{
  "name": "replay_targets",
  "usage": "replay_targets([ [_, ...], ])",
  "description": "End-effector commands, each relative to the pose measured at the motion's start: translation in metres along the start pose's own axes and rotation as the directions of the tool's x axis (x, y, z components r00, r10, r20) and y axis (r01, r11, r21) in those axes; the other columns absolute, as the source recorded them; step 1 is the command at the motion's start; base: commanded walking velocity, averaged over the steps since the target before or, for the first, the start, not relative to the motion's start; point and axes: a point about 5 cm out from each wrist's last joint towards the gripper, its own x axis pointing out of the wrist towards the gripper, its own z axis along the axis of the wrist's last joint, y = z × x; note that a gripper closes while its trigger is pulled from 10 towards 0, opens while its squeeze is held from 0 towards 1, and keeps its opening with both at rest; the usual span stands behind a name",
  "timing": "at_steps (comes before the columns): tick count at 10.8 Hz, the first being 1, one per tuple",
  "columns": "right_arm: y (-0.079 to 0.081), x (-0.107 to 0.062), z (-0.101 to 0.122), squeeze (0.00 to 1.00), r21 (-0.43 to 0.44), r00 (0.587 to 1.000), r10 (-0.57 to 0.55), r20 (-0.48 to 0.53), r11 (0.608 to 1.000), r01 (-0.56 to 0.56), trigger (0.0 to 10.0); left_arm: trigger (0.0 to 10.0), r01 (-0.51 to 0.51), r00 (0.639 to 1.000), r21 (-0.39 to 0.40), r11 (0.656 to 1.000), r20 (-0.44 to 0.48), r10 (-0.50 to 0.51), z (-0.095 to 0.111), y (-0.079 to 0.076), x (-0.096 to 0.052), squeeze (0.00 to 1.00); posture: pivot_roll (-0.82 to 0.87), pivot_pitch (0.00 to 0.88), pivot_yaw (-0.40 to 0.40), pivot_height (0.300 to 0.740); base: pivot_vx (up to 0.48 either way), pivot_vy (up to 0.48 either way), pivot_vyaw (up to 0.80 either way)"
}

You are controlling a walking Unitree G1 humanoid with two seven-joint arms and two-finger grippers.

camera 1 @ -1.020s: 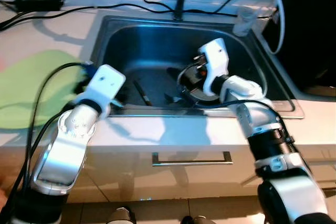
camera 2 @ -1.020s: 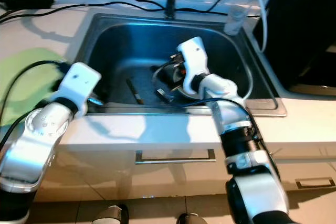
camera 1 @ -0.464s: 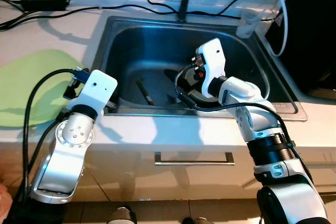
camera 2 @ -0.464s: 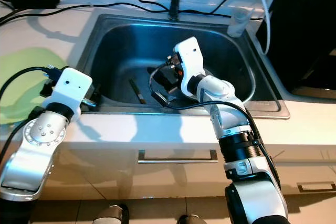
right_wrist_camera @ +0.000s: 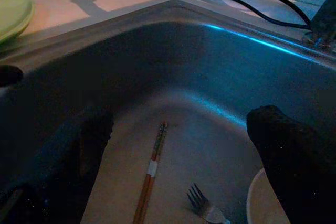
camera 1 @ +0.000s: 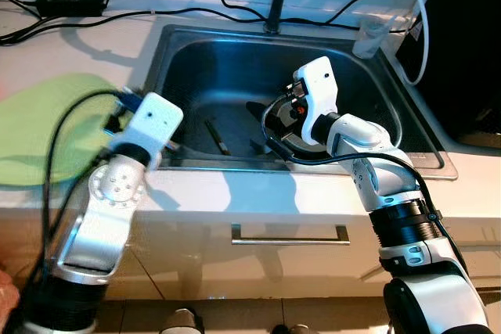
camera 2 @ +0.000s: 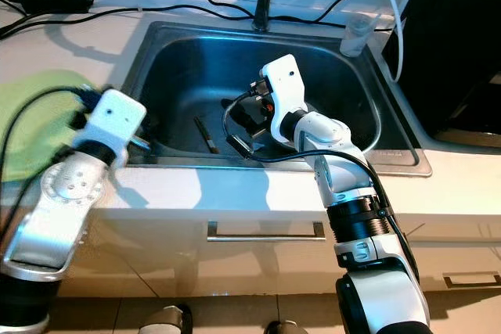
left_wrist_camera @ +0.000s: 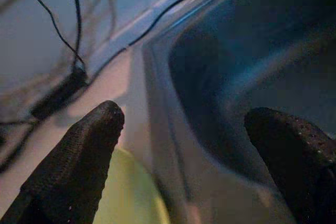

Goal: Kitchen organization

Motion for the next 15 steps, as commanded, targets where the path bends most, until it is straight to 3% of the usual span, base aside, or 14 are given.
replay_targets([
  [1,-0.003,-0.002,0.004,1.00,0.006,1.000,-0.012,0.011,1.000,0.012,10.0,10.0,-0.005,0.999,0.055,0.998,0.047,0.003,0.010,0.002,-0.005,0.00,0.14,0.092,-0.084,0.740,0.000,0.000,0.00],
  [2,-0.002,0.000,0.004,1.00,0.005,1.000,-0.005,0.011,1.000,0.005,10.0,10.0,-0.022,0.998,0.128,0.992,0.053,0.015,0.010,0.008,-0.013,0.00,0.15,0.094,-0.087,0.740,0.000,0.000,0.00],
  [4,0.002,0.004,0.004,1.00,0.001,1.000,0.010,0.011,1.000,-0.010,10.0,10.0,-0.075,0.997,0.177,0.981,0.032,0.071,0.001,0.013,-0.024,0.00,0.17,0.095,-0.089,0.740,0.000,0.000,0.00],
  [5,0.003,0.006,0.004,1.00,0.003,1.000,0.015,0.012,1.000,-0.015,10.0,10.0,-0.140,0.990,0.192,0.971,0.035,0.136,-0.003,0.014,-0.036,0.00,0.17,0.097,-0.094,0.740,0.000,0.000,0.00],
  [9,0.008,0.011,0.003,1.00,0.005,0.999,0.039,0.007,0.999,-0.039,10.0,10.0,-0.202,0.977,0.200,0.959,-0.030,0.212,-0.014,0.017,-0.062,0.00,0.20,0.113,-0.110,0.740,0.000,0.000,0.00],
  [12,0.020,0.018,0.004,1.00,0.022,0.998,0.058,0.019,0.998,-0.058,10.0,10.0,-0.223,0.967,0.224,0.949,-0.072,0.244,-0.028,0.025,-0.061,0.00,0.20,0.129,-0.116,0.740,0.000,0.000,0.00],
  [13,0.019,0.018,0.001,1.00,0.048,0.999,0.052,0.010,0.997,-0.053,10.0,10.0,-0.234,0.957,0.193,0.953,-0.126,0.260,-0.035,0.029,-0.060,0.00,0.20,0.134,-0.103,0.740,0.000,0.000,0.00],
  [15,0.023,0.020,-0.002,1.00,0.093,1.000,0.023,0.021,0.995,-0.024,10.0,10.0,-0.221,0.969,0.162,0.962,-0.074,0.235,-0.028,0.026,-0.048,0.00,0.20,0.131,-0.088,0.740,0.000,0.000,0.00],
])
